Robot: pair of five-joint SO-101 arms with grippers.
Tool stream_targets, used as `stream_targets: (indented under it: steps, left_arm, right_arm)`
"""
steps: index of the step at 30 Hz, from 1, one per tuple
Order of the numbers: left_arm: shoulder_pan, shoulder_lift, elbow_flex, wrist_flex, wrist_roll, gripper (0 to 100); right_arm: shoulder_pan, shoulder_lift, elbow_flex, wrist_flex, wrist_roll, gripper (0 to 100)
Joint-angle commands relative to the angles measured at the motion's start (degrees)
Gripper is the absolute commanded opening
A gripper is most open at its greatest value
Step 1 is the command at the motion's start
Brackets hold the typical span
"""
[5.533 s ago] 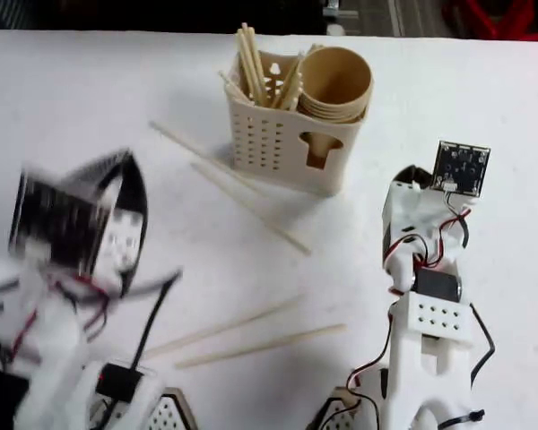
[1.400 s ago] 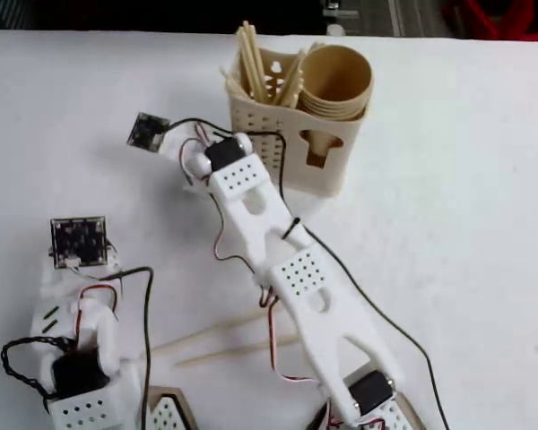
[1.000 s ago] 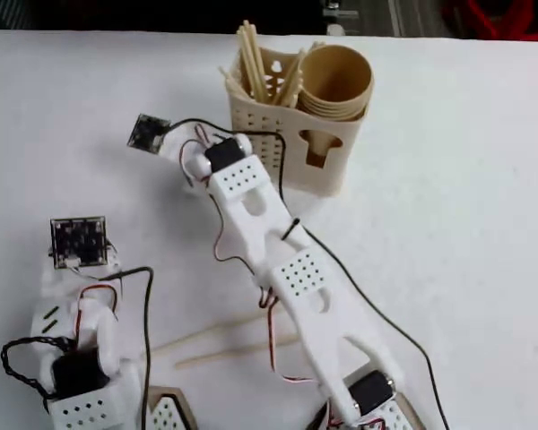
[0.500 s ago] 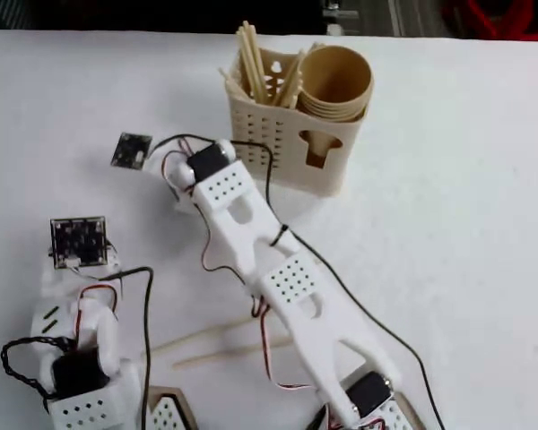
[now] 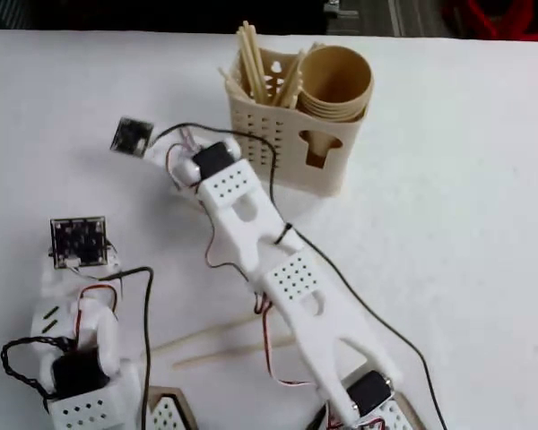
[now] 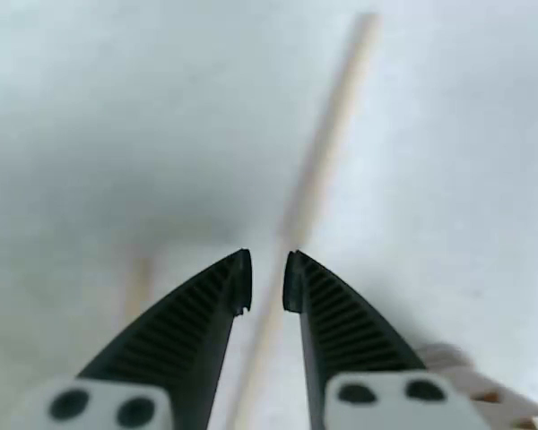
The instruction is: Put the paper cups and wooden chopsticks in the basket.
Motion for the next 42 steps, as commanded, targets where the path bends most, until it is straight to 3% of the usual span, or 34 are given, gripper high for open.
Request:
stream_targets:
  steps: [1, 6, 12, 16, 28, 35, 39, 42]
  left_arm:
    - [-0.4, -0.57, -0.26, -0.7, -0.53, 2]
    - [-0.4, -0.57, -0.26, -0.7, -0.53, 2]
    - [-0.4, -0.57, -0.26, -0.62, -0.53, 2]
    - [-0.4, -0.57, -0.26, -0.62, -0.53, 2]
    - [-0.4, -0.57, -0.26, -0.62, -0.53, 2]
    - [-0.4, -0.57, -0.26, -0.62, -0.53, 2]
    - [-0.4, -0.57, -0.26, -0.62, -0.53, 2]
    - [-0.4, -0.57, -0.26, -0.62, -0.53, 2]
  right_arm:
    - [2.59, -1.19, -1.76, -7.52, 0.44, 7.3]
    - [4.7, 2.15, -1.67, -15.34, 0.44, 7.3]
    - [4.62, 6.2, -1.76, -15.25, 3.34, 7.3]
    - [3.82, 5.85, -1.85, -7.69, 9.76, 7.3]
    - [-1.54, -4.0, -1.85, 17.8, 9.67, 7.3]
    - [0.4, -13.14, -1.58, 18.59, -3.6, 11.0]
    - [1.1, -15.08, 1.67, 18.68, -6.77, 22.8]
    - [0.22, -15.08, 5.63, 18.68, -6.77, 24.1]
